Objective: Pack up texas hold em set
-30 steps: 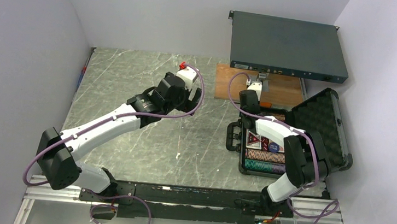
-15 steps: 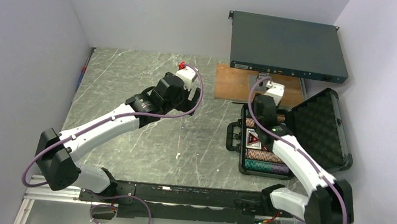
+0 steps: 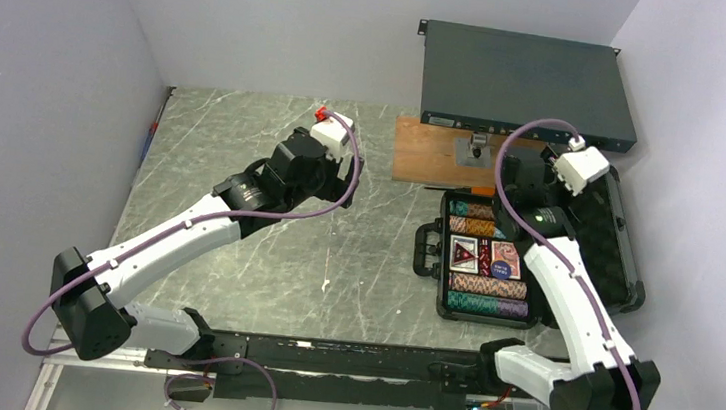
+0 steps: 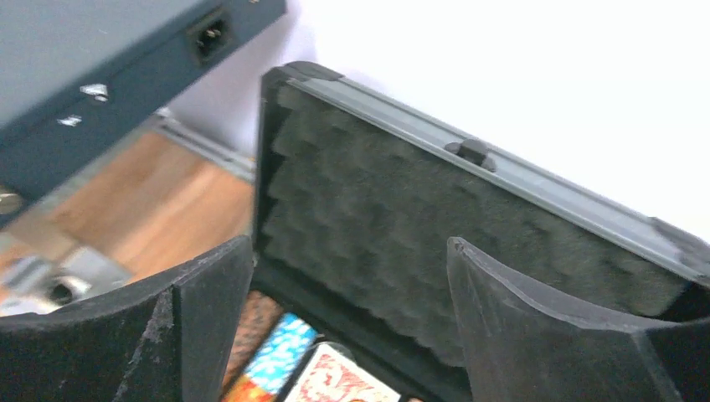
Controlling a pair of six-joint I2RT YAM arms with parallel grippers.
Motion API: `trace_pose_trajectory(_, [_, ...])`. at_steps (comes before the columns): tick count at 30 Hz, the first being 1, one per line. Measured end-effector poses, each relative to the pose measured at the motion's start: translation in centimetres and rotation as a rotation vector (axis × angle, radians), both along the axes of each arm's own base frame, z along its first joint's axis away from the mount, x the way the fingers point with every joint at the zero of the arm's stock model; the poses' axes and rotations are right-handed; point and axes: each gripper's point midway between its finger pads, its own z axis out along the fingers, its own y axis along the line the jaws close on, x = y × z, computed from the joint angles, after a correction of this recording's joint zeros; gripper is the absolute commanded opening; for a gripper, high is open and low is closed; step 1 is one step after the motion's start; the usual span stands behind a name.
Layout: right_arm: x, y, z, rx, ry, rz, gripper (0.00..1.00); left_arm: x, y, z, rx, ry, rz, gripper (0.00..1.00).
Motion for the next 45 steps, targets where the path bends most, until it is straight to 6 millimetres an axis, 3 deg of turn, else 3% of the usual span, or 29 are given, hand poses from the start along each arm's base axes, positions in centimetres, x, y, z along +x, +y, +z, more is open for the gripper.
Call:
trace_pose_trajectory(5, [0.5,-1.8,-0.4,-0.199,0.229,-0.102,0.91,-0.1,0.1,0.2,-0.005,-0.005,0.000,0.96])
trace_pose_trajectory(9, [-0.1,-4.4,-1.0,-0.269,0.371,-0.166,0.91,-0.3,0.3,0.2,-0.006,-0.005,-0.001,0.96])
trace_pose_trajectory(16, [-1.8,-7.5,-0.3,-0.324,0.455,-0.249,0.89,-0.4,0.3,0.0,-0.003,-0.001,-0.003,0.96])
trace_pose_trajectory(20, [-2.5,-8.9,-0.4,-0.330,0.501,-0.277,0.77,-0.5,0.2,0.0,-0.008,0.002,-0.009,0.96])
trace_pose_trajectory(24, [-3.5,-10.4,-0.7,-0.313,0.514,-0.320,0.74,-0.5,0.1,0.0,-0.009,0.003,-0.011,0.97])
trace_pose_trajectory(35, [-3.4,-11.8,-2.1,-0.343,0.644,-0.338,0.68,-0.3,0.4,0.0,-0.014,0.007,-0.004,0.98])
trace_pose_trajectory(42, [-4.4,-11.9,-0.6,-0.361,0.630,-0.340,0.71,-0.4,0.2,-0.1,-0.022,0.014,-0.017,0.98])
trace_pose_trajectory(45, [-4.4,-11.6,-0.7,-0.330,0.597,-0.312,0.77,-0.4,0.1,0.0,-0.023,0.014,-0.018,0.98])
